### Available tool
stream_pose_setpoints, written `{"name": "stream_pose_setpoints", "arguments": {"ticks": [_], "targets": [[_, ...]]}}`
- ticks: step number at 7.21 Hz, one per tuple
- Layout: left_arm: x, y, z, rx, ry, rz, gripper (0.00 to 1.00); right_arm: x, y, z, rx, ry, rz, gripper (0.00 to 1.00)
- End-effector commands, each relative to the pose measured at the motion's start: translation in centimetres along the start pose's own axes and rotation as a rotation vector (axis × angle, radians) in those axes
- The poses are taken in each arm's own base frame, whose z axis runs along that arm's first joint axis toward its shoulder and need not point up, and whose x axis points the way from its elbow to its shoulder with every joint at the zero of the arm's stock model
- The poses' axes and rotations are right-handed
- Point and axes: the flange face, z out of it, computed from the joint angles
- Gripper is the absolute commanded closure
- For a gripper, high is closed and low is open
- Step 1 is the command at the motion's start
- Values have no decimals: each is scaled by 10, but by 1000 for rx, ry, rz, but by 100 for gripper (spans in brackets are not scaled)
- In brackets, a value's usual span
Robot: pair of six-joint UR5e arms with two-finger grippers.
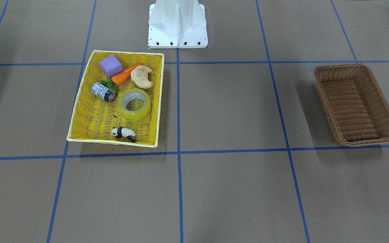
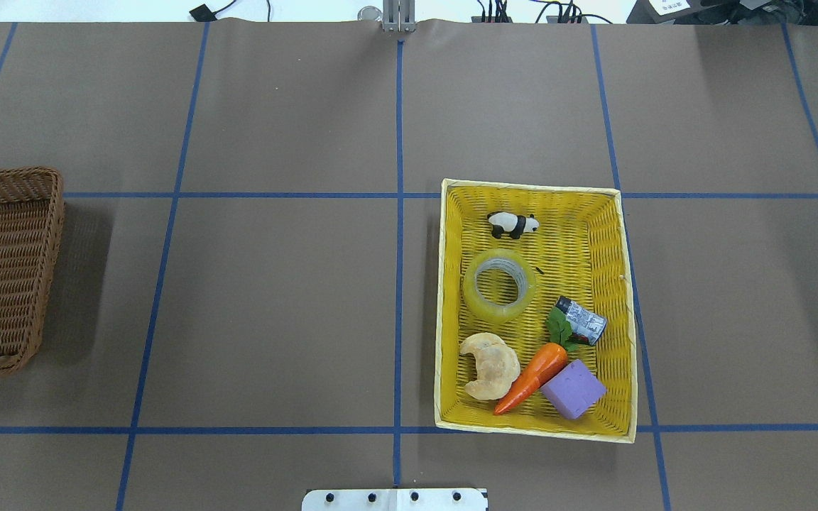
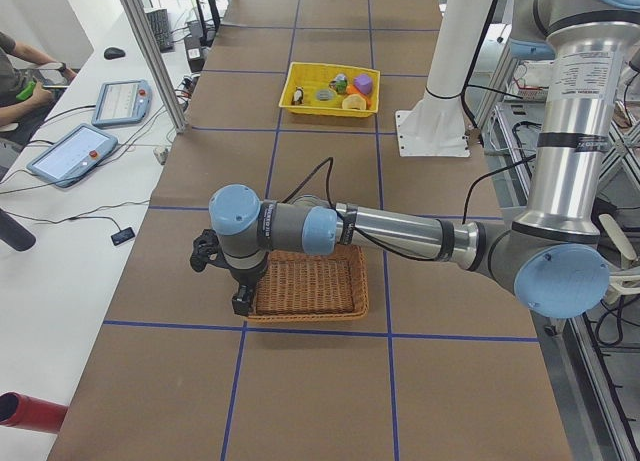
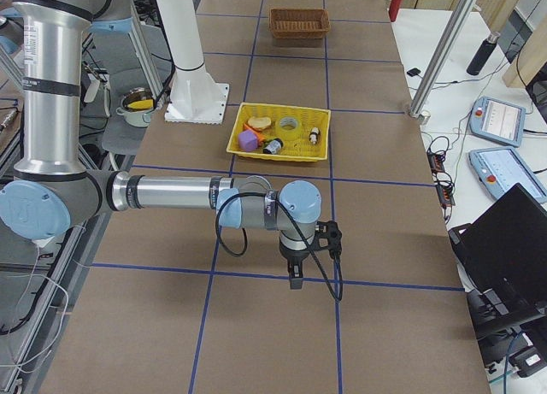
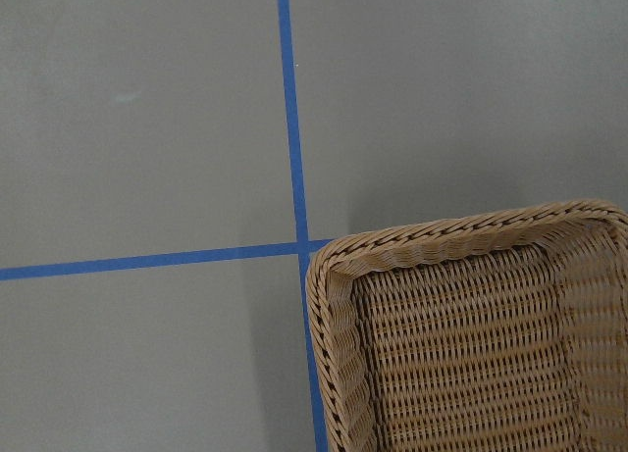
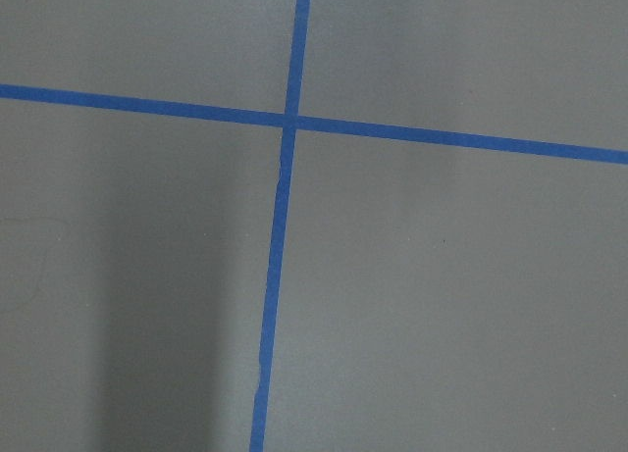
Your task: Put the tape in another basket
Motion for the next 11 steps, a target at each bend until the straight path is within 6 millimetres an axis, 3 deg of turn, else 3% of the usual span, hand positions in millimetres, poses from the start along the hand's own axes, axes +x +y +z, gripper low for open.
{"name": "stream_pose_setpoints", "arguments": {"ticks": [1,4,11], "targets": [[3,19,-1,-1,-4,10,2,6,2,7,-15,2,9,0],[-4,28,8,-16,-2,-5,2,6,3,7,-12,-2,9,0],[0,27,4,-7,-3,5,2,7,3,9,-18,-6,16,0]]}}
